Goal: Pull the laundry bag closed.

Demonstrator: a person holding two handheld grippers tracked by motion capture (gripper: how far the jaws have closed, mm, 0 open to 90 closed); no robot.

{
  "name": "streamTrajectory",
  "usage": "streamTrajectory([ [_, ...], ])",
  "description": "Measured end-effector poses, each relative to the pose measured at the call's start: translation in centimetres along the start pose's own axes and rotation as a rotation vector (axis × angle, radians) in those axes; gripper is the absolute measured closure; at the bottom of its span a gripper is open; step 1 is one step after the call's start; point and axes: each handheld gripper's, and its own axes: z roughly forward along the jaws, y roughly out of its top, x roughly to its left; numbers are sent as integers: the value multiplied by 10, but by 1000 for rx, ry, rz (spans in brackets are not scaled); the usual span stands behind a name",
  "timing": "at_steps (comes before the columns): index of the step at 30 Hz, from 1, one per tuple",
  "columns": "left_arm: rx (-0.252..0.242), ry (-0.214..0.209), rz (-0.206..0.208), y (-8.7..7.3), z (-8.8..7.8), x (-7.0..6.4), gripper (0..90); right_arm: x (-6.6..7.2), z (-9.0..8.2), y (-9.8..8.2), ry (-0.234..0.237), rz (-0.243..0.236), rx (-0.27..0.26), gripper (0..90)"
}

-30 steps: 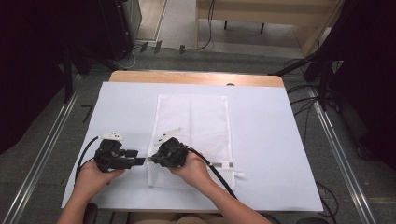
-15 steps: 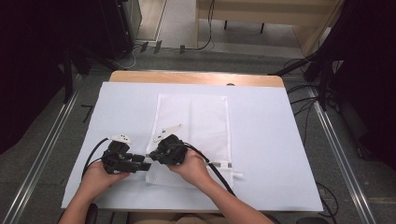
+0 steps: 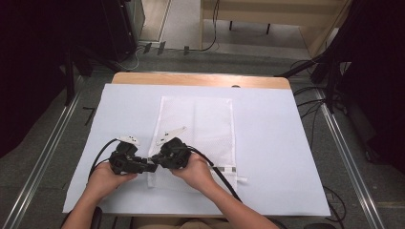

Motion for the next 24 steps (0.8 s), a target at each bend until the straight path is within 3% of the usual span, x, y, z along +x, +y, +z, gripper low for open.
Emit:
streamTrajectory([
  [11, 7, 2, -22, 2, -1, 1, 857, -1, 0, -1, 9, 2, 2, 874],
  [24, 27, -7, -19, 2, -1, -1, 876, -4, 2, -4, 12, -1, 20, 876],
])
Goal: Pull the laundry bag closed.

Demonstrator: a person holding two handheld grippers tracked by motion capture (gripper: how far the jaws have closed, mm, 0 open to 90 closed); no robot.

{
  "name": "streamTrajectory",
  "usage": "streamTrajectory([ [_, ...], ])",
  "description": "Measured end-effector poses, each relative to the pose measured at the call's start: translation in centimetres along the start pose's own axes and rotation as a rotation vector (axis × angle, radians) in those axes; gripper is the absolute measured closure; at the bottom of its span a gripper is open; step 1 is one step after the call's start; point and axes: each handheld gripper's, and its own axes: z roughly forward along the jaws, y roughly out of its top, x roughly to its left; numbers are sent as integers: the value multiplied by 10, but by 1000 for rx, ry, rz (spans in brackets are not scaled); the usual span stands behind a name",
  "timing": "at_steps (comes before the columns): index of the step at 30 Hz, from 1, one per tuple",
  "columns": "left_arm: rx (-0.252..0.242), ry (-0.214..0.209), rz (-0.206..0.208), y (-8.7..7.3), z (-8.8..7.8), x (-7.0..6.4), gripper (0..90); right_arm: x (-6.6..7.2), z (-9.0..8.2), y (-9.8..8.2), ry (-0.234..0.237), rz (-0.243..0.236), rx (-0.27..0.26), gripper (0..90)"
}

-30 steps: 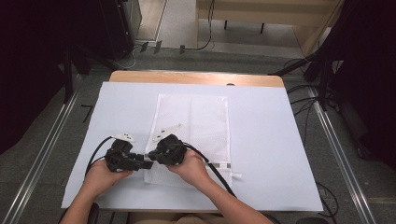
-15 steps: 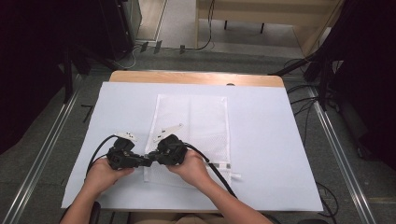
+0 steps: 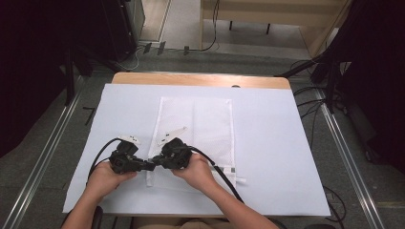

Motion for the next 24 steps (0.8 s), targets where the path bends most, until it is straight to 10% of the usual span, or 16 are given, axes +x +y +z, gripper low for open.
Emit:
streamTrajectory([
  [24, -7, 2, 12, -4, -7, 2, 883, -9, 1, -11, -4, -6, 19, 880],
])
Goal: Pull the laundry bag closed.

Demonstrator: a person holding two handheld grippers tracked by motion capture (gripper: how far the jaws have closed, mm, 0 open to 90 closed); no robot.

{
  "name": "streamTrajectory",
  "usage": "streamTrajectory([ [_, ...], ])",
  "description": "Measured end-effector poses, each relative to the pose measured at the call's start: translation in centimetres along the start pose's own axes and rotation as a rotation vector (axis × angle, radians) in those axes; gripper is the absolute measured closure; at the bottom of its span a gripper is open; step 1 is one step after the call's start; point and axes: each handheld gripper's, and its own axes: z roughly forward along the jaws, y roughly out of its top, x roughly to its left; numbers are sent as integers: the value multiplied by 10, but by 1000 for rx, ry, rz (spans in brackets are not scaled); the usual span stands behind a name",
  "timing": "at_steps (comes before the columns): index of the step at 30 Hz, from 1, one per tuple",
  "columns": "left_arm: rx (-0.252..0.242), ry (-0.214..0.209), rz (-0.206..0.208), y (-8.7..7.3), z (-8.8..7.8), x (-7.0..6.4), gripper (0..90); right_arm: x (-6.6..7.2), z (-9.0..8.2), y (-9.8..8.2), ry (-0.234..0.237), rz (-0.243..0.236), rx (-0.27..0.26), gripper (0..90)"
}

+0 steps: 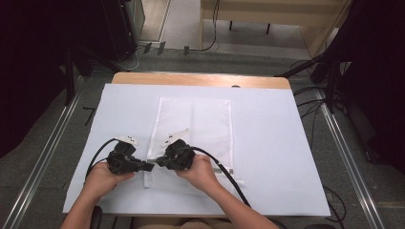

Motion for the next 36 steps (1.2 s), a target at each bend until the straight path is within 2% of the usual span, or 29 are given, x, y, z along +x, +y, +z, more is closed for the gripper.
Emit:
streamTrajectory([
  [2, -3, 4, 5, 0, 0, 0, 883, -3, -2, -1, 8, 7, -3, 879],
  [5, -6, 6, 13, 0, 1, 0, 881, -2, -2, -2, -1, -8, 0, 879],
  [14, -10, 3, 24, -1, 0, -1, 881, -3, -4, -4, 17, -30, -10, 879],
  [18, -21, -11, 22, -1, -2, 0, 880, -5, -6, -5, 16, -37, -5, 879],
  [26, -23, -7, 18, -3, -5, 3, 879, -10, -9, -9, 10, -29, 6, 878],
  [32, -26, -3, 23, -3, -6, 3, 879, -14, -15, -14, 17, -1, -1, 878],
  [36, -31, -2, 22, -3, -6, 3, 879, -14, -16, -14, 17, -16, 1, 878],
])
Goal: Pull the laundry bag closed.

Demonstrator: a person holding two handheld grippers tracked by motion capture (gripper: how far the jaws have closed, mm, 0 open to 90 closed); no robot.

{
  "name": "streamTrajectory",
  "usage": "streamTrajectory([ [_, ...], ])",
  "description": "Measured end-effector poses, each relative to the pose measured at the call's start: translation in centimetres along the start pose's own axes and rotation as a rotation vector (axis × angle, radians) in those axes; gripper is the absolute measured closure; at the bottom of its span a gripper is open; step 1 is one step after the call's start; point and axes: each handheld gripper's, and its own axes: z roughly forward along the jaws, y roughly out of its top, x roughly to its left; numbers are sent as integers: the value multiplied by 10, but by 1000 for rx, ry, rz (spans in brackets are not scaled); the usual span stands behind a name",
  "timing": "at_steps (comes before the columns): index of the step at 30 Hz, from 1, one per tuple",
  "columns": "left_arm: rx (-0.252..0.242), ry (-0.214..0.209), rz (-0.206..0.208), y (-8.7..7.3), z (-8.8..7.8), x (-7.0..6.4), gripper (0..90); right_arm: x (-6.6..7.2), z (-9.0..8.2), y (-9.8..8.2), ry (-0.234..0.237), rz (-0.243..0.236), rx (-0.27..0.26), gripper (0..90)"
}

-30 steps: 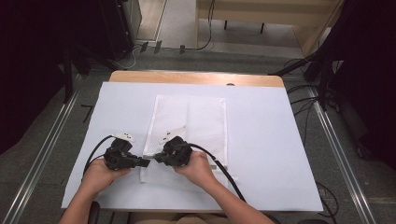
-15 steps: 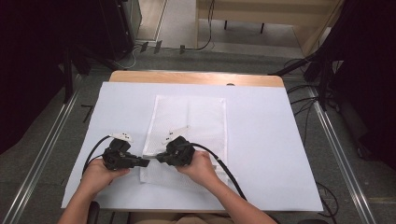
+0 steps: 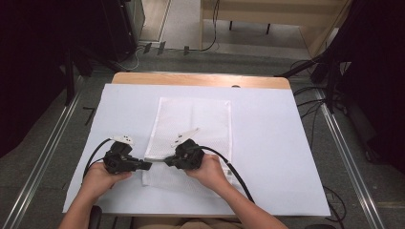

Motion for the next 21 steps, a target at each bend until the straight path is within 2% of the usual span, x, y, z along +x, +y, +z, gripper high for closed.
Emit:
streamTrajectory([
  [8, -9, 1, -5, -1, -2, 1, 879, -2, -5, -3, -8, -7, 6, 878],
  [13, -15, 3, -4, -1, -2, 1, 879, -7, -9, -6, 1, 12, 5, 878],
  [21, -24, -1, -4, -2, -4, 2, 878, -9, -16, -9, -4, 10, 1, 878],
])
